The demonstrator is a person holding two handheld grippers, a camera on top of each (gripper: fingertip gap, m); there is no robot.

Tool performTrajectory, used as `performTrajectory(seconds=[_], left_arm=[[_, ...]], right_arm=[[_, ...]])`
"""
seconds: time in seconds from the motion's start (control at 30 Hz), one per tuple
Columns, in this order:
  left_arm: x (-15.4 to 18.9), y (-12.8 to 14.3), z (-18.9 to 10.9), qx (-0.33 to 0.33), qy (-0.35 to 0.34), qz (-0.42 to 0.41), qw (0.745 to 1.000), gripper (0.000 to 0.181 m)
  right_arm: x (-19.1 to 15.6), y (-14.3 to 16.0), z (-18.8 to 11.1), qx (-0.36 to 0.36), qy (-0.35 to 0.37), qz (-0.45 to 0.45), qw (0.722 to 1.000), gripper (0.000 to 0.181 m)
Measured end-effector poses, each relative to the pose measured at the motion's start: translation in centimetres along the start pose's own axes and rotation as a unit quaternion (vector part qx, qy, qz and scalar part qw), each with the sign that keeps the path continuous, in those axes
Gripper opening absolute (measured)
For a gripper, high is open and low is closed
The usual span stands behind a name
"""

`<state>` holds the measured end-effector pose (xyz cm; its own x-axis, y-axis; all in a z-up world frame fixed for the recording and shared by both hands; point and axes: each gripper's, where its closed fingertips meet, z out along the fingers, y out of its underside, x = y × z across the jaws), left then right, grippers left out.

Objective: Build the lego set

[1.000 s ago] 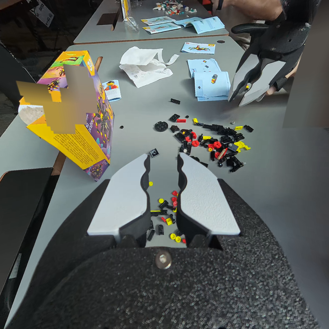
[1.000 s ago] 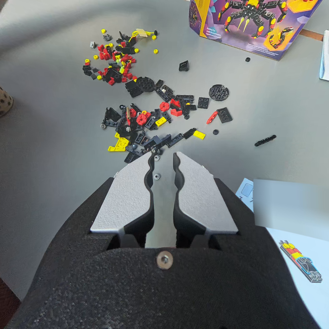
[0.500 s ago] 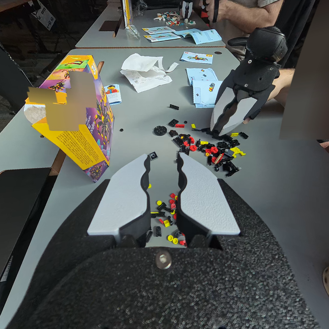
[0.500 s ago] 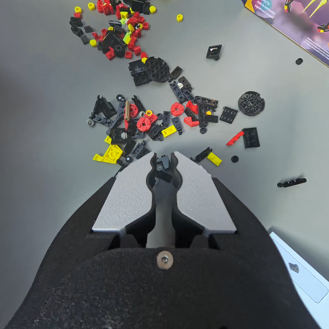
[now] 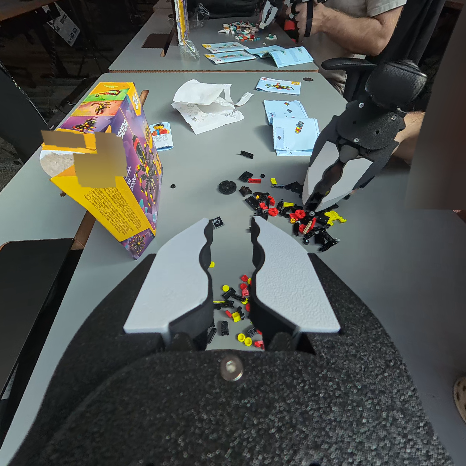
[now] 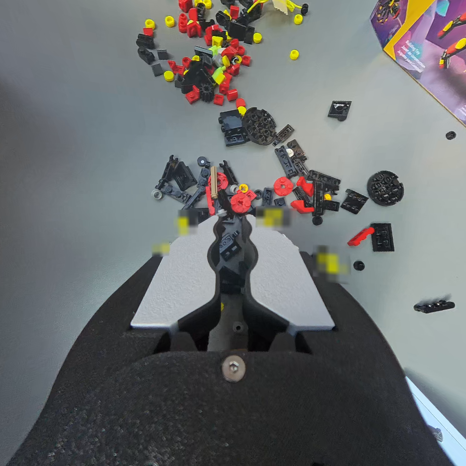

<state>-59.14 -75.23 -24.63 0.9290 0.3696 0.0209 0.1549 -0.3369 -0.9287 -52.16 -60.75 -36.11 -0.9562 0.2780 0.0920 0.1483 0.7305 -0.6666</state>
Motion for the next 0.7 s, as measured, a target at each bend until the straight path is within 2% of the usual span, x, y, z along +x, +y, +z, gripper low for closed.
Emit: performTrajectory(seconds=[0.07, 0.13, 0.3, 0.4, 0.47, 0.53, 0.63, 0.7], left_arm=[[-0.1, -0.2, -0.1, 0.005, 0.000, -0.002, 1.000, 0.029], [0.0, -0.4, -0.2, 0.012, 0.005, -0.008, 1.000, 0.029], [0.0, -0.4, -0.2, 0.015, 0.009, -0.015, 1.000, 0.029], [0.1, -0.4, -0.2, 0.014, 0.010, -0.013, 1.000, 0.029], [0.1, -0.5, -0.3, 0.015, 0.009, -0.012, 1.000, 0.029], [0.1, -0.7, -0.4, 0.018, 0.008, -0.011, 1.000, 0.029], [0.0, -1.0, -0.7, 0.027, 0.010, -0.015, 0.999, 0.029], [0.0, -1.1, -0.7, 0.032, 0.012, -0.021, 0.999, 0.029]], right_arm=[[0.1, -0.9, -0.5, 0.027, -0.021, 0.024, 0.999, 0.013], [-1.3, -2.0, -0.6, 0.050, -0.060, 0.022, 0.997, 0.013], [-3.6, -2.5, 2.1, 0.009, -0.083, -0.041, 0.996, 0.012], [-3.7, -2.5, 2.8, -0.006, -0.083, -0.059, 0.995, 0.007], [-3.2, -3.0, 2.2, 0.007, -0.063, -0.075, 0.995, 0.007], [-3.3, -3.9, 1.1, 0.050, -0.029, -0.142, 0.988, 0.006], [-3.8, -4.5, -0.5, 0.105, 0.038, -0.255, 0.960, 0.006], [-4.0, -4.7, -1.3, 0.125, 0.070, -0.290, 0.946, 0.006]])
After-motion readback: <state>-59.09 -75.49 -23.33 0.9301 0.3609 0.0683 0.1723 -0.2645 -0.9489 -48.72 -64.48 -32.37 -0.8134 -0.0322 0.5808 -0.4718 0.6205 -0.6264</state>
